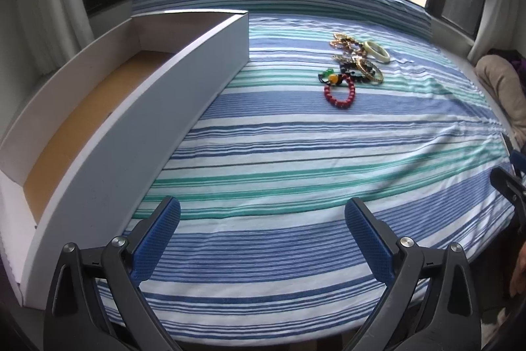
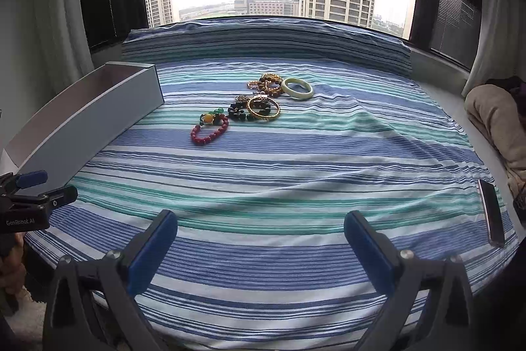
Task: Organize jewelry
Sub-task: 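Withdraw both tools from the box back toward the jewelry pile, then grasp the red bead bracelet with the left gripper while the right gripper grasps the green pendant cord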
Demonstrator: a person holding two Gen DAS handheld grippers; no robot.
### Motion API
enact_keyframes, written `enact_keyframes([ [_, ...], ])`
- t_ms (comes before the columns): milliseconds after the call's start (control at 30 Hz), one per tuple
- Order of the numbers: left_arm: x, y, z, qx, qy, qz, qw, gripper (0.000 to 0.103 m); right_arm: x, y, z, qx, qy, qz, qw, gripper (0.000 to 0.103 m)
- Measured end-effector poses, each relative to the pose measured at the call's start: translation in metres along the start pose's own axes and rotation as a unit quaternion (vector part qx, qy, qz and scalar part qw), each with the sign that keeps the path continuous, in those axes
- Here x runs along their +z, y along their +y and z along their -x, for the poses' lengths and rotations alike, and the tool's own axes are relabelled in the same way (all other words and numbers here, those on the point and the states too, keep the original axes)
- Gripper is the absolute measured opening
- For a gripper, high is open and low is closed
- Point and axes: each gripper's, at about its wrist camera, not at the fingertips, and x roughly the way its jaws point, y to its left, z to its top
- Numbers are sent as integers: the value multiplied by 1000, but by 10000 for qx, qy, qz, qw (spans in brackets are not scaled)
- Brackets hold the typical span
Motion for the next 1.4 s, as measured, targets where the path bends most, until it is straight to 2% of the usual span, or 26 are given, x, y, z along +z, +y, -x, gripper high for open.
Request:
enact_keyframes([
  [233,-2,4,-5,-69,77,83,9999,100,-3,-5,-5,21,154,-55,9999,103],
  [367,-1,6,-16,-341,218,247,9989,100,-6,-6,-12,24,271,-77,9996,103],
  [467,8,-1,-23,-490,217,176,9984,100,-7,-5,-16,143,334,-121,9993,103],
  [600,31,-21,-31,-685,72,-154,9975,100,-8,-5,-23,248,416,-135,9987,103],
  [733,71,-37,-49,-880,-181,-362,9953,100,-9,-10,-29,360,477,-225,9980,103],
  [833,103,-55,-78,-1042,-306,-702,9916,100,-11,-17,-33,441,515,-350,9971,103],
  [900,118,-73,-108,-1025,-227,-1124,9881,99,-11,-22,-35,488,538,-426,9964,103],
  [967,125,-88,-139,-887,-82,-1504,9846,85,-12,-26,-37,502,558,-480,9960,103],
  [1000,129,-93,-155,-885,59,-1617,9829,75,-12,-28,-38,507,561,-509,9958,103],
  [1100,136,-97,-192,-939,509,-1570,9818,59,-14,-36,-40,527,565,-600,9952,103],
  [1133,138,-97,-199,-992,571,-1517,9818,56,-14,-40,-40,528,574,-629,9950,103],
  [1300,144,-100,-207,-1159,511,-1551,9797,55,-16,-53,-52,533,674,-804,9931,103],
  [1367,144,-104,-208,-1243,487,-1595,9781,45,-16,-56,-57,555,708,-874,9921,103],
  [1400,143,-106,-207,-1250,454,-1628,9777,37,-16,-57,-58,572,712,-898,9918,103],
])
